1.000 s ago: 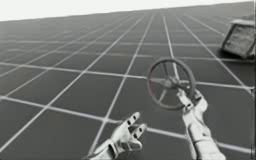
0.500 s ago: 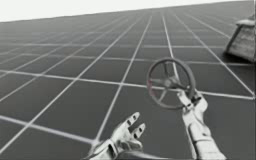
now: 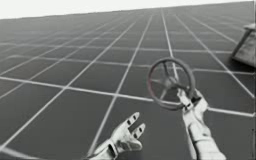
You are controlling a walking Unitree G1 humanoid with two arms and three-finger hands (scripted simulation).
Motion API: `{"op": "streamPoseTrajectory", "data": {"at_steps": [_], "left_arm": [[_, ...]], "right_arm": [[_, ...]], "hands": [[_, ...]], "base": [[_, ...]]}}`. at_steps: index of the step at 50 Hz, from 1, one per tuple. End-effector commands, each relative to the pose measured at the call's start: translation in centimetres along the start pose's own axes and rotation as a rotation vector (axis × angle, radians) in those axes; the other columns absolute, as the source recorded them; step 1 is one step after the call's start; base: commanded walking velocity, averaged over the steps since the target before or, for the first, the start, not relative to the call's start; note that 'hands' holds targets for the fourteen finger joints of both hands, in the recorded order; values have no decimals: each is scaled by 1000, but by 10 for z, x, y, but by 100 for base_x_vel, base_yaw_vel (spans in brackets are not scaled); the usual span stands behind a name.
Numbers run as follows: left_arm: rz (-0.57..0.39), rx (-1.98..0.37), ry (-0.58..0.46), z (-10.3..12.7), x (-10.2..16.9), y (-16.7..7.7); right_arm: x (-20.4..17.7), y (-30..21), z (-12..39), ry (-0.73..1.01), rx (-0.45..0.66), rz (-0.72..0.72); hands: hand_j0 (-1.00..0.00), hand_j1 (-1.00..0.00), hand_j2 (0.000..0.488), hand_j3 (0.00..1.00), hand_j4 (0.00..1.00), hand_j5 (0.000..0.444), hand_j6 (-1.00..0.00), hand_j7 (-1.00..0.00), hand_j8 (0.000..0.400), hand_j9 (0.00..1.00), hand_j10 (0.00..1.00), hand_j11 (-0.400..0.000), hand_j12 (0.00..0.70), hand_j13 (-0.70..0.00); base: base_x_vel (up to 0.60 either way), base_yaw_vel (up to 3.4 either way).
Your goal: Pick up and drop off the object
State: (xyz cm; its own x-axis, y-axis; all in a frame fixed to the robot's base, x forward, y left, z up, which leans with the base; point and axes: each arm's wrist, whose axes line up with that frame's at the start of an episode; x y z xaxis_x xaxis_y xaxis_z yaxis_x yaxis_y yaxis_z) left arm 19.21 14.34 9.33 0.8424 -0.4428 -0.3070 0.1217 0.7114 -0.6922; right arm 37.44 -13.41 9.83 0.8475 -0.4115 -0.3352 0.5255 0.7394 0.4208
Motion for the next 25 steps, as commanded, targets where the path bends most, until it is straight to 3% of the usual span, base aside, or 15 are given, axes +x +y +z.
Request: {"op": "streamPoseTrajectory", "data": {"at_steps": [1, 25], "left_arm": [[-3, -11, -15, 0, -3, 3], [-3, -11, -15, 0, -3, 3]], "right_arm": [[-5, 15, 7, -30, 7, 45], [-5, 15, 7, -30, 7, 45]], "hands": [[0, 0, 0, 1000, 1000, 0, 0, 0, 0, 1000, 1000, -400, 0, -700], [0, 0, 0, 1000, 1000, 0, 0, 0, 0, 1000, 1000, -400, 0, -700]], "base": [[59, 1], [59, 1]]}}
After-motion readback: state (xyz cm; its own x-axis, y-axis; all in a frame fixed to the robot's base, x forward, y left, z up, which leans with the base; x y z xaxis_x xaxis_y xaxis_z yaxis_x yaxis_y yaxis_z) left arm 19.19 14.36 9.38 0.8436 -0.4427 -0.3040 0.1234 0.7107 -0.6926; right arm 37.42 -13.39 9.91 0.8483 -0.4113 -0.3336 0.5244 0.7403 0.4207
